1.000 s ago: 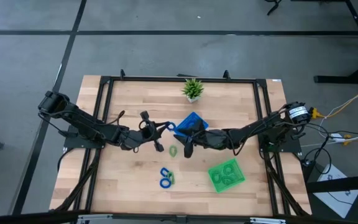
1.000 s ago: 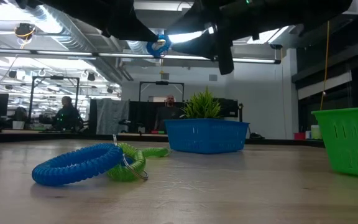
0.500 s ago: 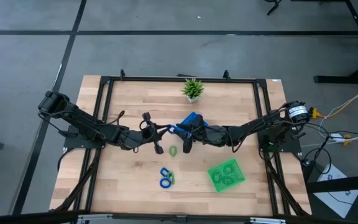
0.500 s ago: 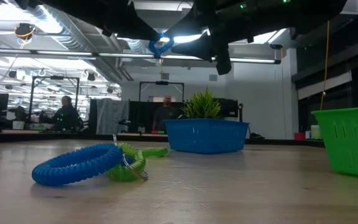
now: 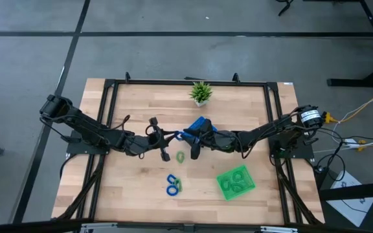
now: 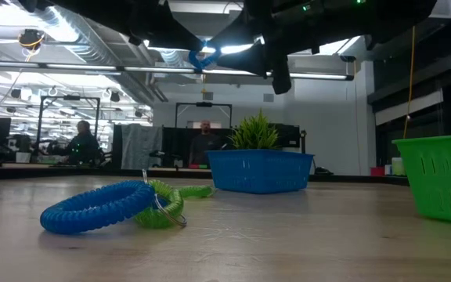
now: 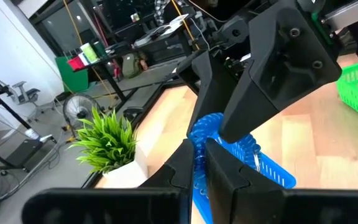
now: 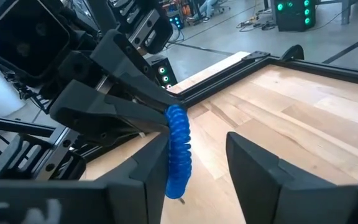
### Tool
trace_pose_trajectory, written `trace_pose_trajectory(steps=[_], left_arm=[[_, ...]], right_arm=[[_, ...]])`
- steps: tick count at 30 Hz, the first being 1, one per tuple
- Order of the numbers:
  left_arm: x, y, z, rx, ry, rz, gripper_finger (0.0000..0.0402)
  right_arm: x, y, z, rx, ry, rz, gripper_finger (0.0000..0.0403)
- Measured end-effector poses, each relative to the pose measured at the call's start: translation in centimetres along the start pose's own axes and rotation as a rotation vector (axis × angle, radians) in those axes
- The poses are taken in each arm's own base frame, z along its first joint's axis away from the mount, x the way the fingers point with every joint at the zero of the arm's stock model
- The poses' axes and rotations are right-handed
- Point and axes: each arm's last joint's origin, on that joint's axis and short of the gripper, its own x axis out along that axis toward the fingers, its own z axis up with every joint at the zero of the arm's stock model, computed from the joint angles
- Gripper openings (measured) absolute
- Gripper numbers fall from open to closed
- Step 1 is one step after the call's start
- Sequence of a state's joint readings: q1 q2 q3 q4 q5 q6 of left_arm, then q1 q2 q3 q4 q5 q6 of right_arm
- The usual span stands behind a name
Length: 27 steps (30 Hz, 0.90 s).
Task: Sort spring keychains
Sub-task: Put the blue spring keychain into the blue bin
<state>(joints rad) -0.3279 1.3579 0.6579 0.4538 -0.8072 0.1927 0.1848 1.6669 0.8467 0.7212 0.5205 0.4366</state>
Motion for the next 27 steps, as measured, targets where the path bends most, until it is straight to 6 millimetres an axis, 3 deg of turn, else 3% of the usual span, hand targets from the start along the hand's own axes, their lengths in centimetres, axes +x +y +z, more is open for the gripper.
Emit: trace_pose_trajectory(steps=[15, 27], left_arm=[[-0.01, -0.04, 0.02, -0.015, -0.003, -0.017, 0.0027], [0.0, 0.04, -0.03, -0.055, 0.004, 0.011, 0.0132]], right_arm=[[-0.01, 0.11, -0.15, -0.029, 0.029, 0.044, 0.0017], [-0.03, -0.08, -0.68, -0.032, 0.085, 0.039, 0.0016]])
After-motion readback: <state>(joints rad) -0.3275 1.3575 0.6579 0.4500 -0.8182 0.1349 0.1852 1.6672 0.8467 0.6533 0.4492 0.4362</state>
